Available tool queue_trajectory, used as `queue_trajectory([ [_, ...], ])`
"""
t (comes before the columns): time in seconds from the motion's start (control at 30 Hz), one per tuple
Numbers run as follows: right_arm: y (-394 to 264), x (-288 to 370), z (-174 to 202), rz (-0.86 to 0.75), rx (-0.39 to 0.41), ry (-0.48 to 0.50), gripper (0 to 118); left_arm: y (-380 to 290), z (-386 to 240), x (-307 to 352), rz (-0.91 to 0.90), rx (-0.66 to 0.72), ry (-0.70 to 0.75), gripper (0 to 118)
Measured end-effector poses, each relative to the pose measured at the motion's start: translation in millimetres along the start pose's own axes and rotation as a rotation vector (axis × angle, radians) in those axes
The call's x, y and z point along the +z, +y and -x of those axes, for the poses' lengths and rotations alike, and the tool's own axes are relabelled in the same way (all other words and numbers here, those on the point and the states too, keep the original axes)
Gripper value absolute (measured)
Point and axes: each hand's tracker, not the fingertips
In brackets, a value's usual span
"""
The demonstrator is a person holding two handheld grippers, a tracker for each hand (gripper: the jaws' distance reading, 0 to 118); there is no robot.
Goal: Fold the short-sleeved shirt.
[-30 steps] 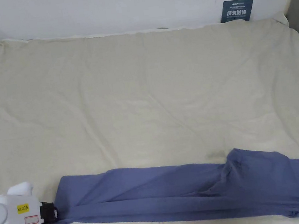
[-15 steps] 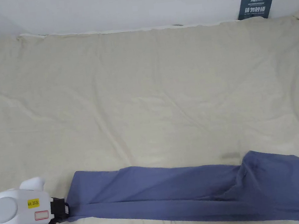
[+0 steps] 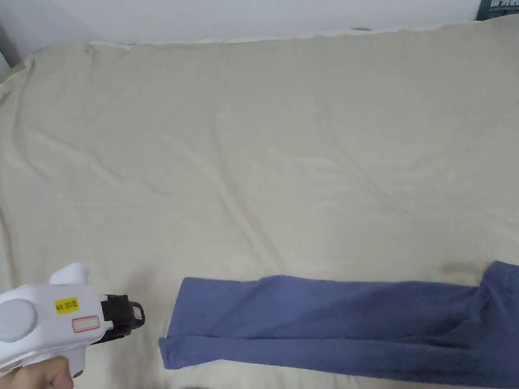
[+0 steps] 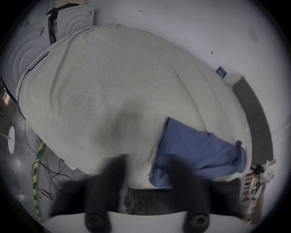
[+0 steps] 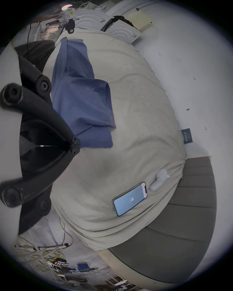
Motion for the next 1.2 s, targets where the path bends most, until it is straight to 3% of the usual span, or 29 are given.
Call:
queue_trajectory([
  [0.13, 5.4, 0.6, 19.6, -0.006, -0.018, 0.027, 0, 15.5, 5.3, -21.8, 0.000, 0.073, -0.222, 0],
  [0.17, 6.2, 0.8, 22.9, 0.004, -0.015, 0.039, 0, 17.0, 9.1, -25.1, 0.075, 0.080, -0.192, 28],
  [0.2, 5.8, 1.5, 25.9, 0.007, -0.008, 0.043, 0, 18.1, 7.9, -32.5, 0.105, 0.045, -0.205, 98],
  [0.23, 4.6, 0.4, 27.7, 0.008, 0.000, 0.041, 0, 21.7, 6.5, -39.0, 0.126, 0.046, -0.214, 118],
  [0.3, 4.7, 0.2, 31.1, 0.016, 0.018, 0.029, 0, 19.7, 5.1, -47.9, 0.181, -0.020, -0.322, 108],
  [0.37, 2.9, -0.3, 32.4, 0.019, 0.019, 0.026, 0, 0.9, 7.7, -41.6, 0.241, 0.022, -0.338, 108],
  [0.43, 2.7, -1.2, 32.9, 0.026, 0.019, 0.025, 0, -11.7, 3.2, -37.9, 0.233, 0.004, -0.462, 108],
  [0.47, 2.7, -1.8, 33.8, 0.030, 0.020, 0.020, 0, 17.9, -4.6, -78.3, 0.244, -0.003, -0.471, 108],
  [0.53, 2.6, -2.1, 35.6, 0.035, 0.024, 0.013, 0, 22.0, -8.8, -93.6, 0.282, -0.017, -0.486, 108],
  [0.6, 2.4, -1.8, 36.5, 0.036, 0.025, 0.010, 0, 27.2, -5.5, -98.1, 0.246, -0.076, -0.467, 108],
  [0.87, -3.4, -7.8, 40.9, 0.054, 0.002, 0.019, 0, 30.2, 0.3, -118.7, 0.360, -0.023, -0.662, 110],
  [0.93, -5.8, -7.8, 43.8, 0.061, -0.002, 0.032, 0, 27.8, -3.1, -125.0, 0.374, 0.018, -0.735, 90],
  [0.97, -7.3, -8.0, 45.6, 0.066, 0.004, 0.034, 0, 27.1, -2.4, -128.9, 0.359, 0.002, -0.690, 68],
  [1.0, -7.9, -7.7, 46.8, 0.070, 0.012, 0.034, 0, 27.1, -1.4, -132.0, 0.345, -0.014, -0.657, 18],
  [1.03, -7.9, -7.1, 47.1, 0.070, 0.022, 0.034, 0, 27.7, 2.2, -135.6, 0.326, -0.046, -0.576, 9],
  [1.2, -4.8, -4.6, 45.8, 0.060, 0.040, 0.050, 0, 26.8, -14.1, -128.4, 0.305, 0.008, -0.649, 9],
])
